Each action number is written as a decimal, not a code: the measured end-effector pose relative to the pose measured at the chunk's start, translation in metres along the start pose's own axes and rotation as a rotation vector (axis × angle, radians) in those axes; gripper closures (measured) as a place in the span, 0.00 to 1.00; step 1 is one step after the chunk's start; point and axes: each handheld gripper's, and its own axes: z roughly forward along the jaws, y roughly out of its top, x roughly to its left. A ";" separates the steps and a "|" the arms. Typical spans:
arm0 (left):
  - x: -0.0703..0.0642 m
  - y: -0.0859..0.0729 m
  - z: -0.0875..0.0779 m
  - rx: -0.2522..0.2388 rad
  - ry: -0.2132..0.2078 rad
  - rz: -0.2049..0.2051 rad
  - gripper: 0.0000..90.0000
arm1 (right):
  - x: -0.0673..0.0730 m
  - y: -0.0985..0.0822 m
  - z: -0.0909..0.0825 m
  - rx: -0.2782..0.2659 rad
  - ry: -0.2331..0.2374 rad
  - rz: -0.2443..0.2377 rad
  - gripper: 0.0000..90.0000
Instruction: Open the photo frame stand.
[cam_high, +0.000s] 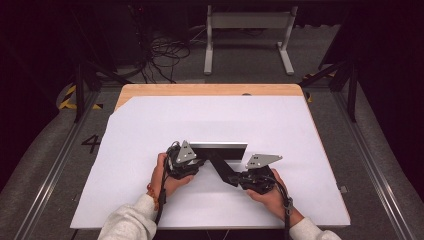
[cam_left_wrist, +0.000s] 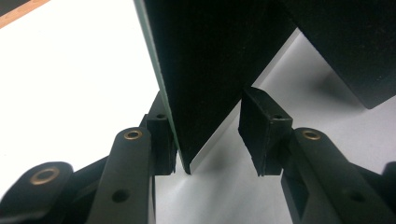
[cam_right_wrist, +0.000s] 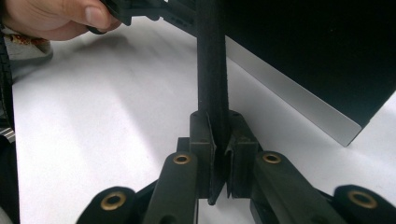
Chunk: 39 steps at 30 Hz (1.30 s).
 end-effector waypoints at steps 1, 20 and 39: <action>0.000 0.000 0.000 0.001 0.001 -0.001 0.66 | 0.000 0.000 0.000 0.000 0.000 -0.002 0.93; 0.001 -0.002 -0.008 -0.015 -0.005 -0.013 0.68 | 0.003 -0.005 0.000 0.022 -0.013 -0.011 0.94; 0.006 -0.002 -0.027 -0.070 -0.005 -0.020 0.66 | 0.002 -0.010 -0.007 0.038 -0.018 -0.012 0.92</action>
